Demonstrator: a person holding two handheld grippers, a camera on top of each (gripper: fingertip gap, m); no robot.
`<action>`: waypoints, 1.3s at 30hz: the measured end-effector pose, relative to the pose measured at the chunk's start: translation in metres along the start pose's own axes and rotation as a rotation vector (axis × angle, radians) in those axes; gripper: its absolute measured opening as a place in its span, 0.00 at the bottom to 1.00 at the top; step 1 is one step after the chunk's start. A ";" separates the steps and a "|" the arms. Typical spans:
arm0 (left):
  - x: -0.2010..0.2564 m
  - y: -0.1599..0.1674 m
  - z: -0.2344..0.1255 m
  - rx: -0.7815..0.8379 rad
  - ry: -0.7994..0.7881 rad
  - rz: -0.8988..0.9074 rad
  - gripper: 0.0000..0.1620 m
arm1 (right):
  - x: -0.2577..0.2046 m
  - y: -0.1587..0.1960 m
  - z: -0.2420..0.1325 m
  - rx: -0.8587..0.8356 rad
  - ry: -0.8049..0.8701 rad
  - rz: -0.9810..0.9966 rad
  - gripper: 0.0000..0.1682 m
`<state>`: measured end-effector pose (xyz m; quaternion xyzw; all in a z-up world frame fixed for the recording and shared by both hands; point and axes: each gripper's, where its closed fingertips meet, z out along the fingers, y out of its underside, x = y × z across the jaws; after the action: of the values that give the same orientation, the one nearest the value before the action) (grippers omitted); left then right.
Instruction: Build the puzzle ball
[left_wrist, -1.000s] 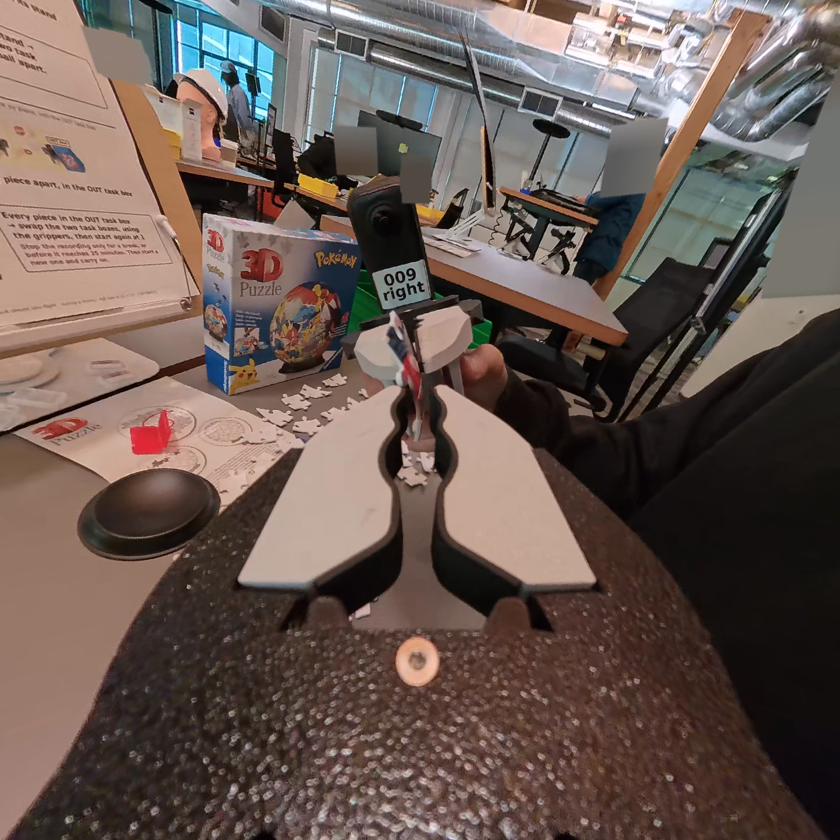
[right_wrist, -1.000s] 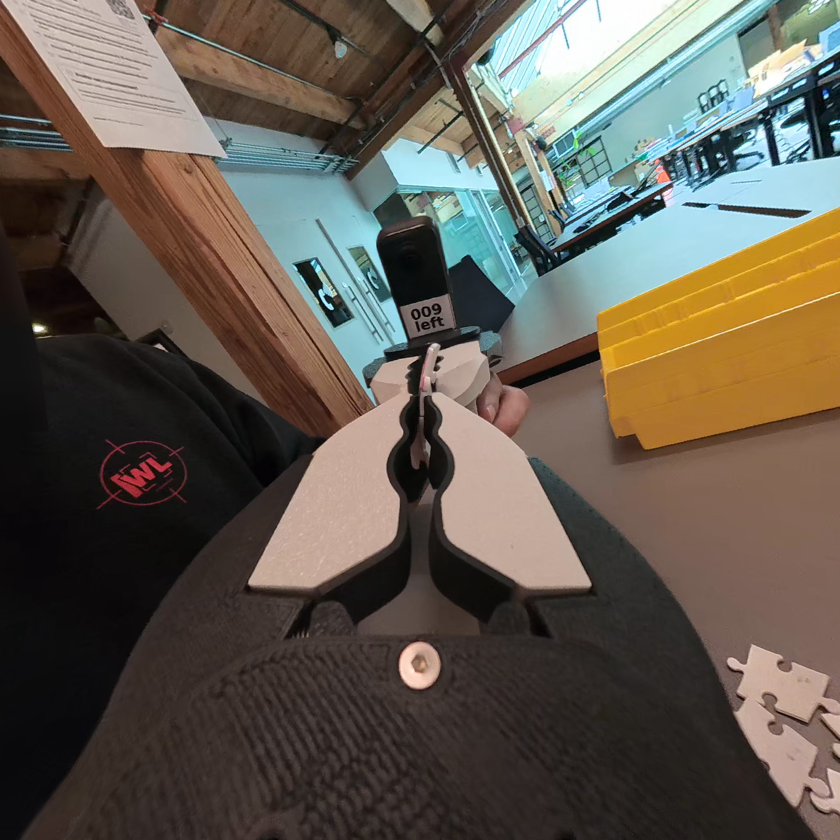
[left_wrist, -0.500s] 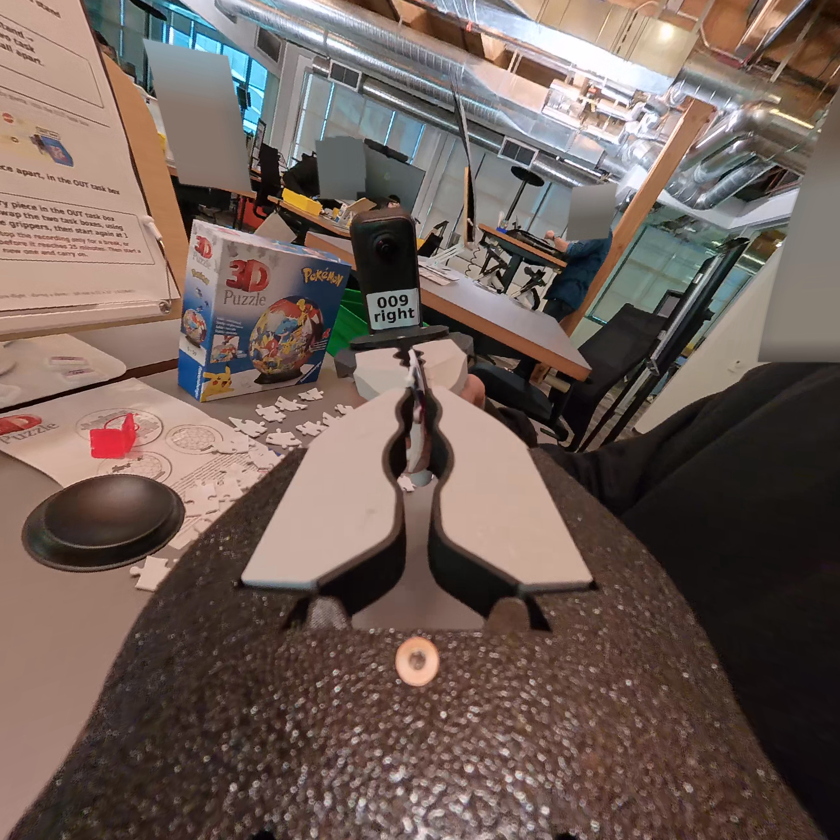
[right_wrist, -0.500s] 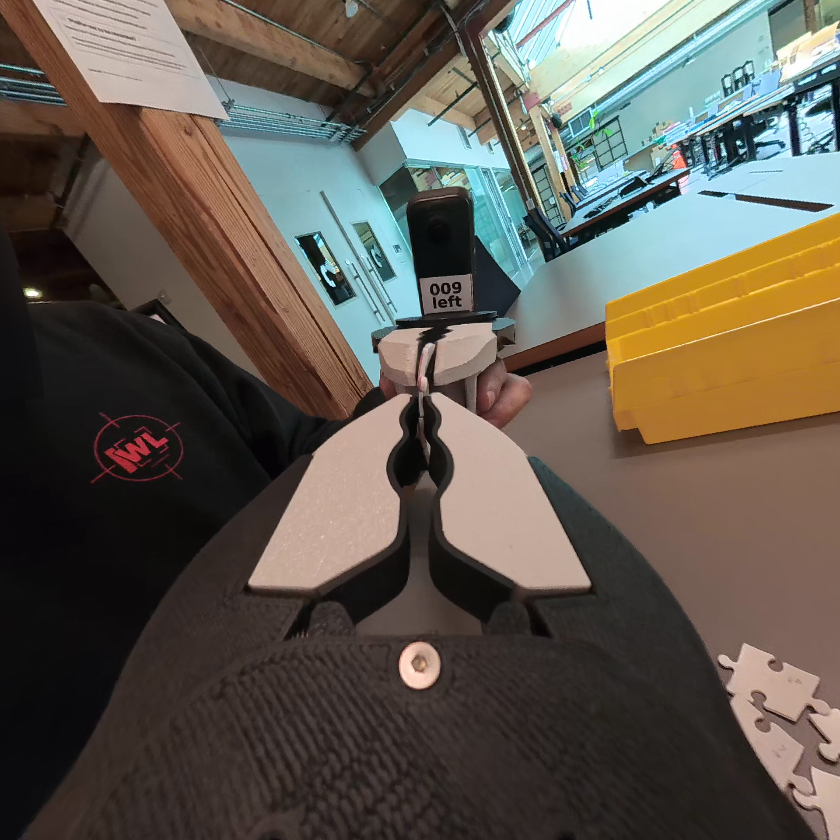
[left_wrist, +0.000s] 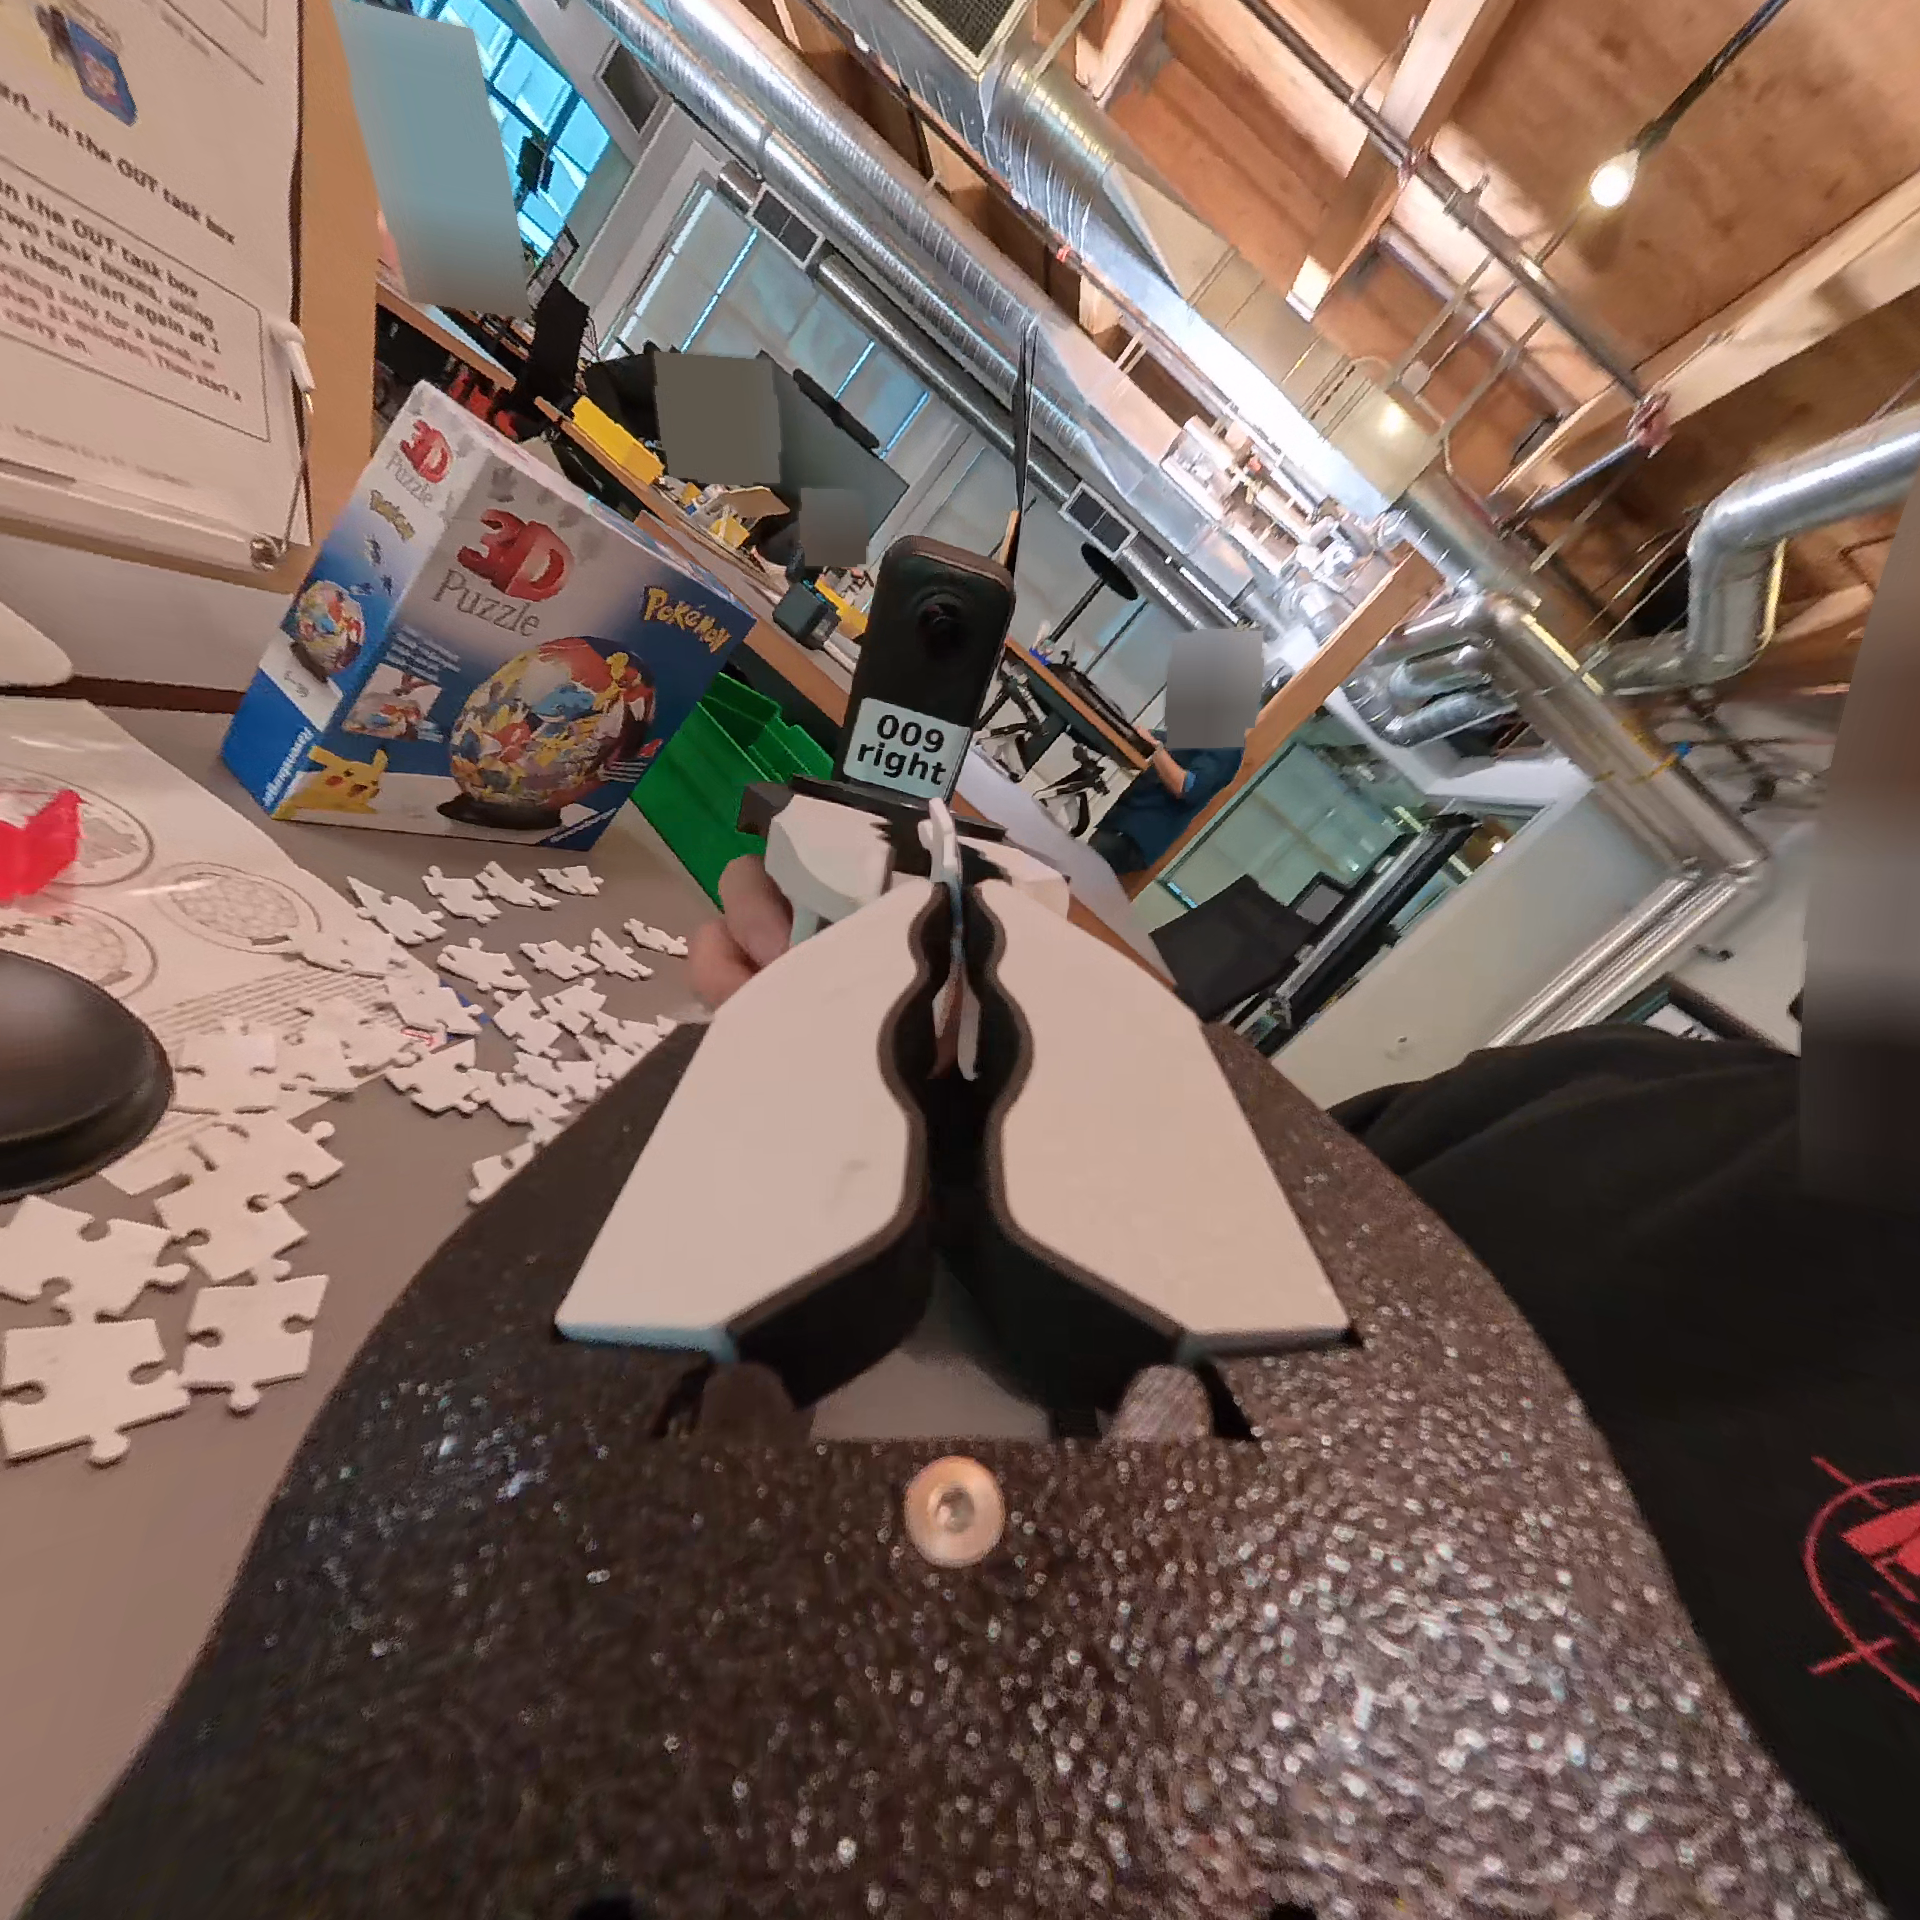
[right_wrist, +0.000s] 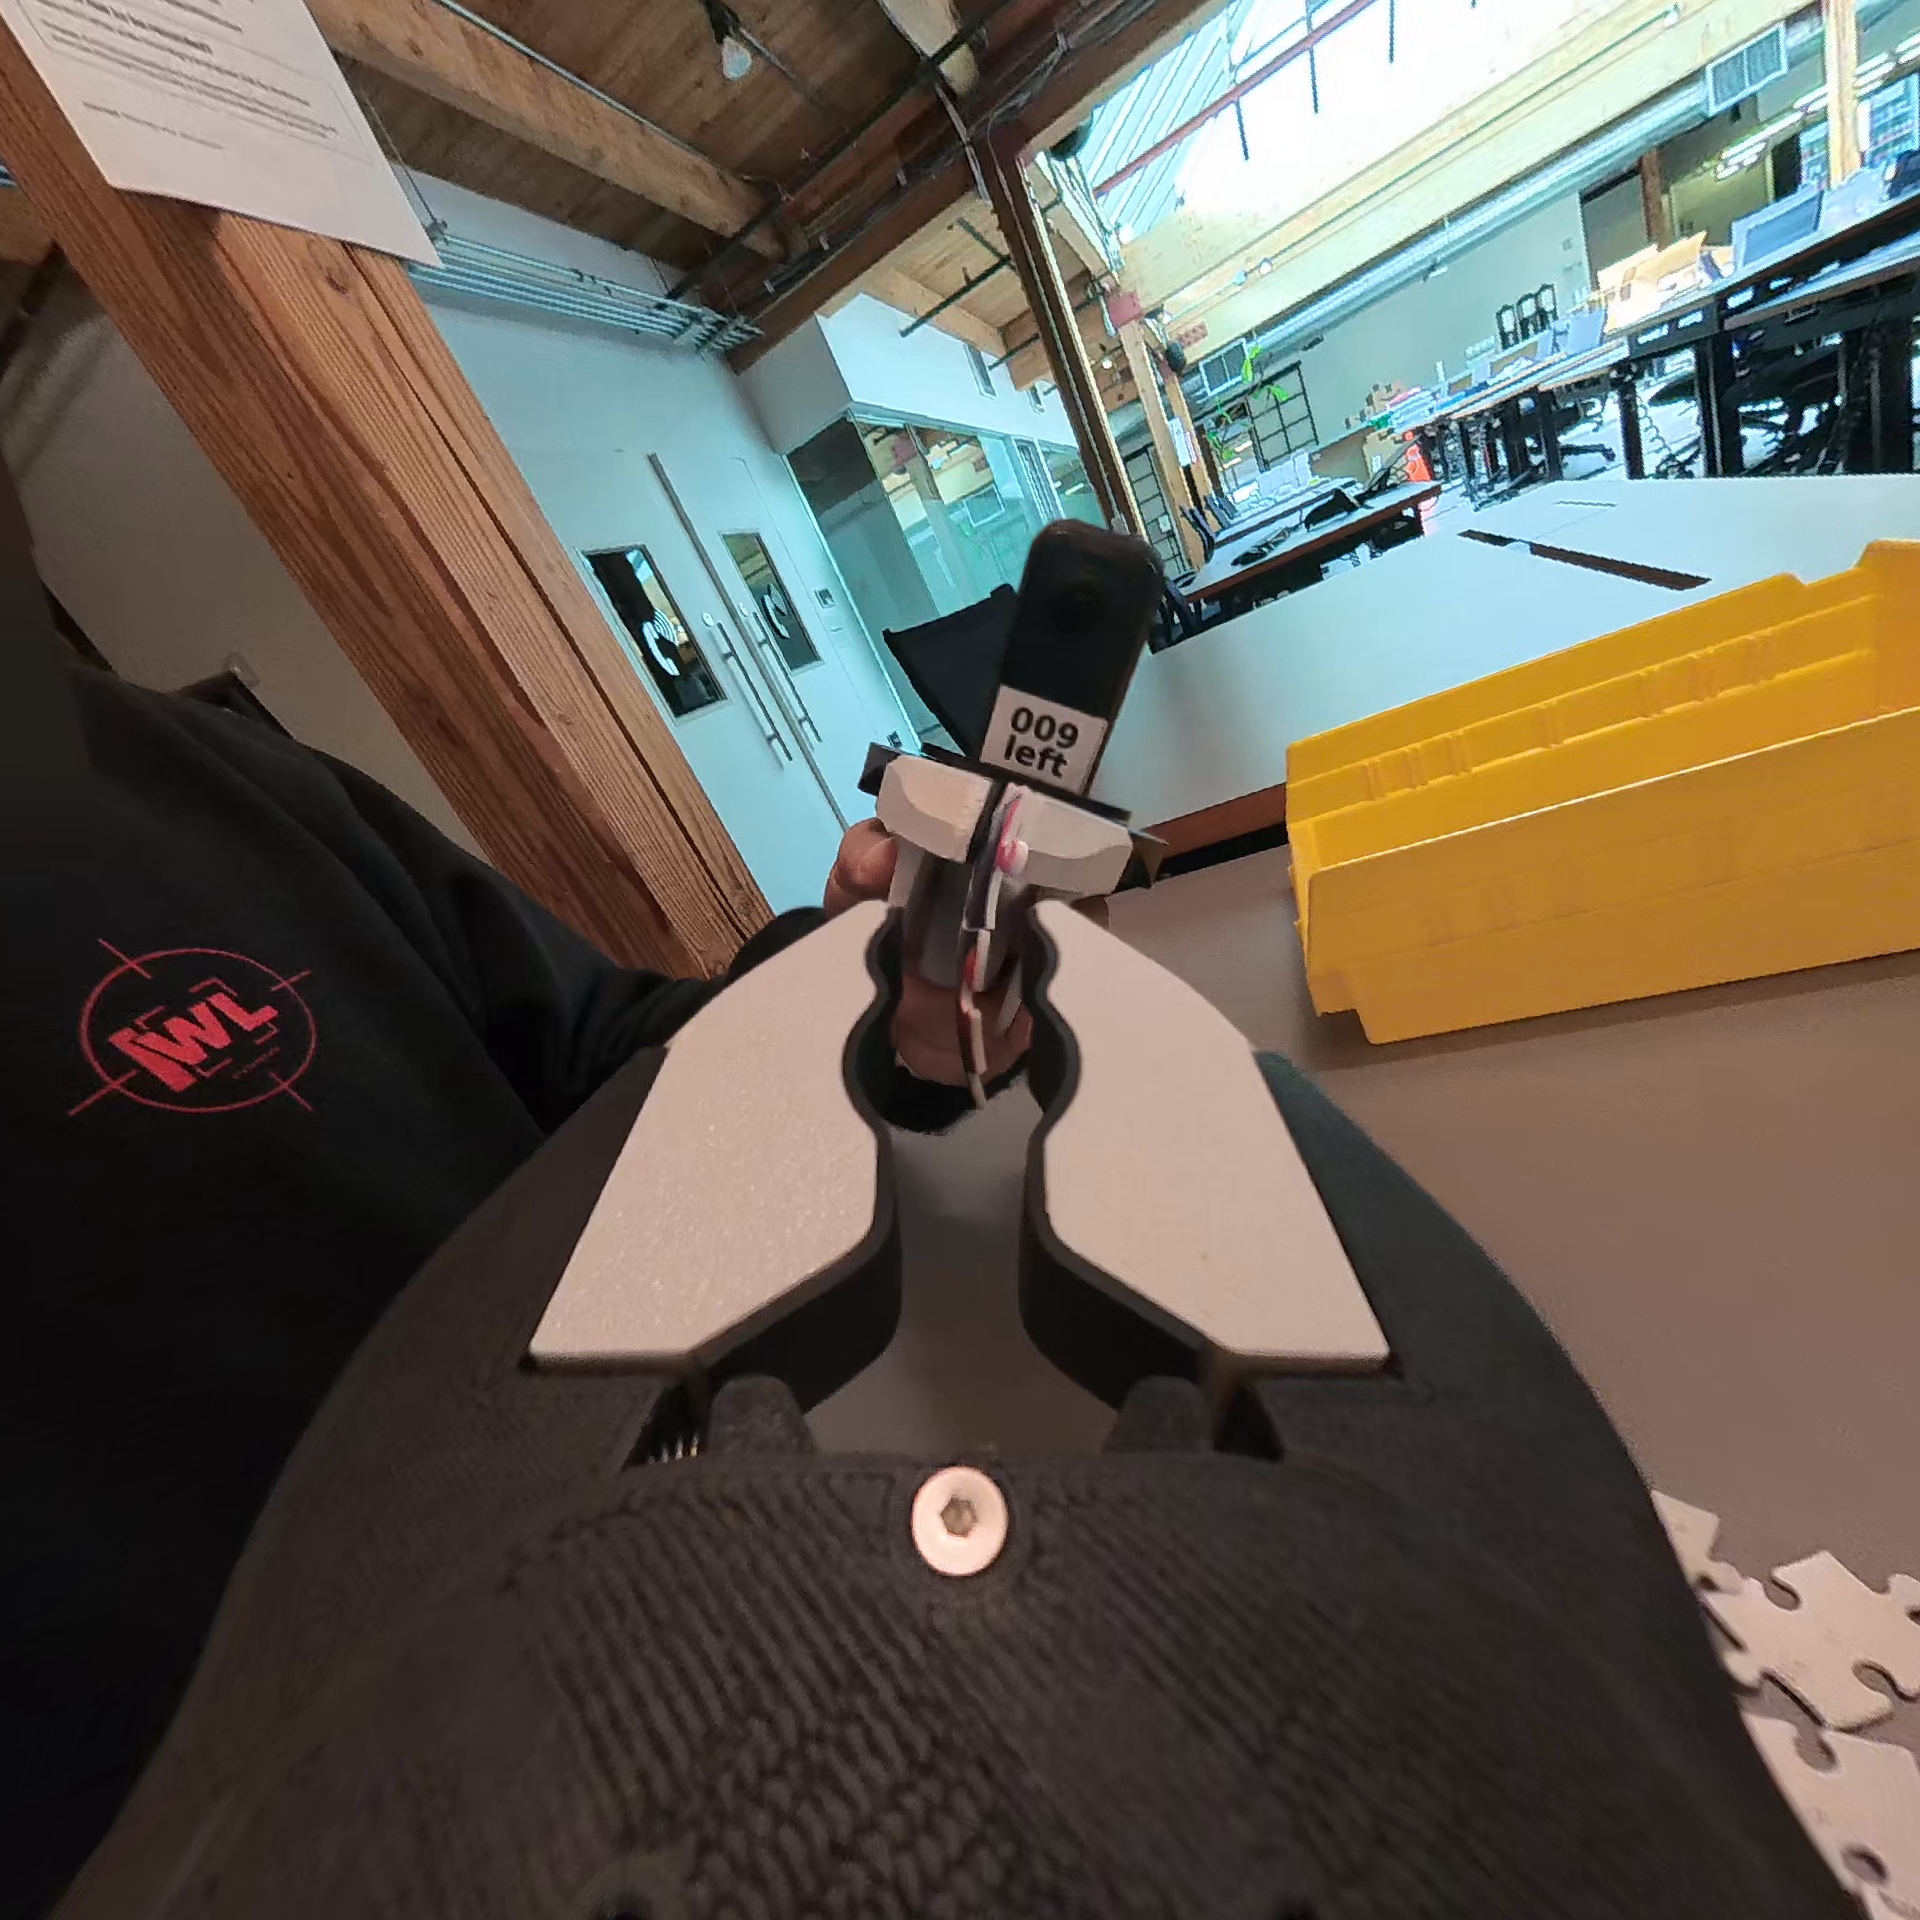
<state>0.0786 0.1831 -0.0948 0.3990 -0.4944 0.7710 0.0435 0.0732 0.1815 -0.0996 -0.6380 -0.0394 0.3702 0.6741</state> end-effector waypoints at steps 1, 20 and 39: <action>0.000 0.001 0.000 0.002 0.009 -0.016 0.01 | 0.000 0.000 0.000 0.005 -0.003 0.006 0.09; -0.023 -0.001 -0.014 0.002 -0.115 0.016 0.01 | 0.023 0.024 -0.028 -0.244 0.207 -0.043 0.33; 0.031 0.022 -0.027 -0.169 0.152 0.788 0.01 | -0.033 0.049 -0.005 -0.046 -0.031 0.303 0.31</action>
<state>0.0314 0.1834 -0.0959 0.1159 -0.6664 0.7126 -0.1863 0.0306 0.1551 -0.1301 -0.6463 0.0386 0.4765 0.5948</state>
